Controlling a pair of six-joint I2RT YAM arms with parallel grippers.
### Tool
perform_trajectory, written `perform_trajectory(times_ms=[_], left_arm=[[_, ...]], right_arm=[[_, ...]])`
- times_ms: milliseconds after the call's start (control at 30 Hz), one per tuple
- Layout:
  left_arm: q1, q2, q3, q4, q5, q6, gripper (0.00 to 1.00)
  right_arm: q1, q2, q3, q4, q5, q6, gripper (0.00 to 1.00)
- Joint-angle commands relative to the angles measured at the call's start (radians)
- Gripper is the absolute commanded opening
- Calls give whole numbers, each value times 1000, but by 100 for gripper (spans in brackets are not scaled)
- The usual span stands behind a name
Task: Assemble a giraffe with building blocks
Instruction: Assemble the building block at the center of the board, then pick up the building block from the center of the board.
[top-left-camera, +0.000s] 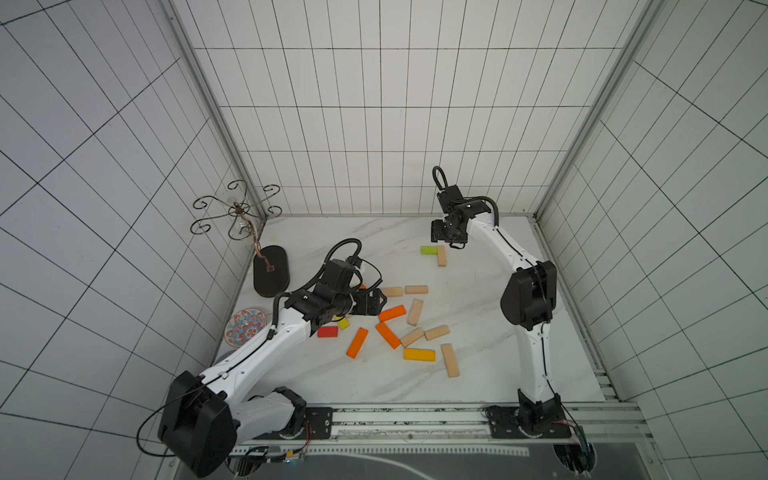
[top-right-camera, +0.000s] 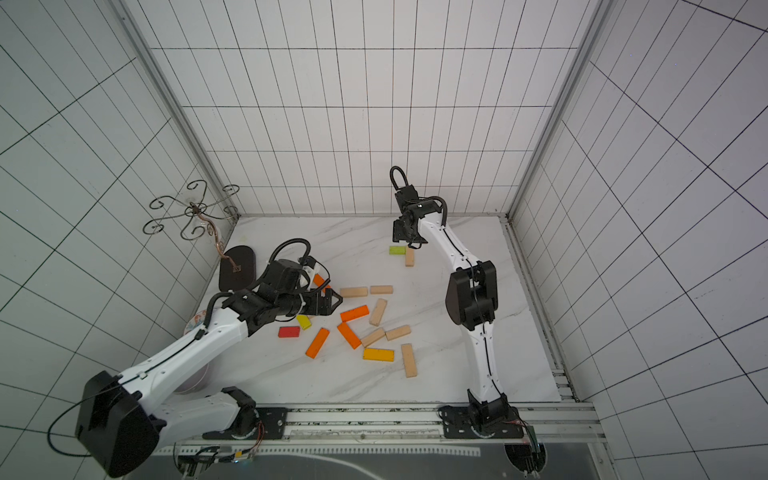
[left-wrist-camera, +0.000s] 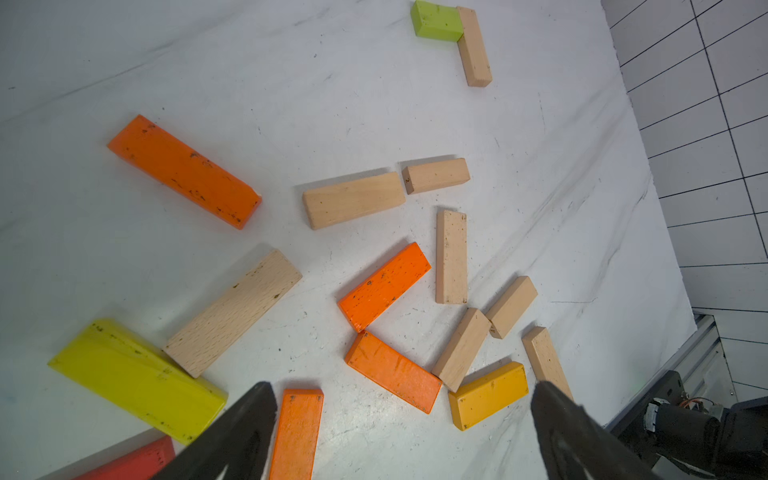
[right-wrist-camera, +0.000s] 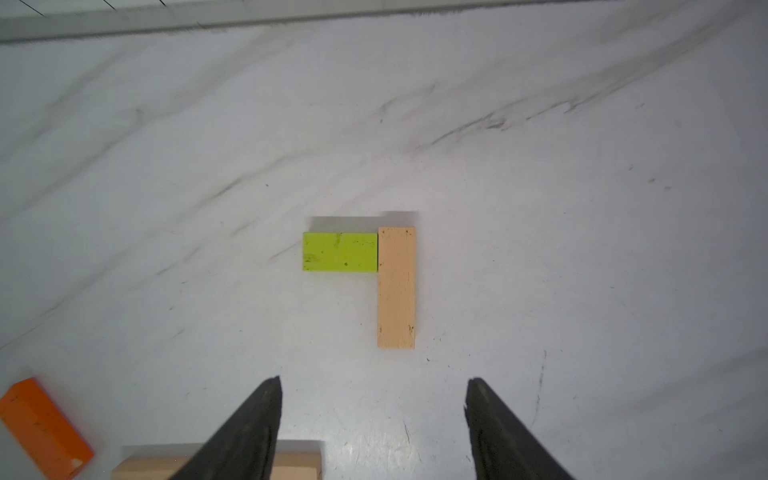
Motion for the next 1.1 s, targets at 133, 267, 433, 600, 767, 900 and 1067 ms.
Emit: perform_trajectory(times_ms=[133, 267, 433, 600, 767, 900, 1067], left_arm=[[-3, -104, -4, -67, -42, -27, 96], [-26, -125, -6, -85, -51, -44, 96], [-86, -134, -8, -96, -96, -73, 96], [-156, -134, -27, -81, -142, -119, 96], [-223, -120, -27, -65, -182, -156, 96], [-254, -111, -23, -61, -203, -173, 96], [-262, -110, -26, -58, -203, -179, 96]], right_arm=[[42, -386, -456, 205, -42, -131, 65], [69, -575, -743, 383, -57, -198, 63], [112, -690, -941, 431, -67, -221, 62], [170, -738, -1105, 498, -74, -273, 61], [189, -765, -1231, 686, -92, -360, 60], [193, -720, -1233, 756, -136, -440, 60], [196, -641, -1217, 825, -165, -534, 60]])
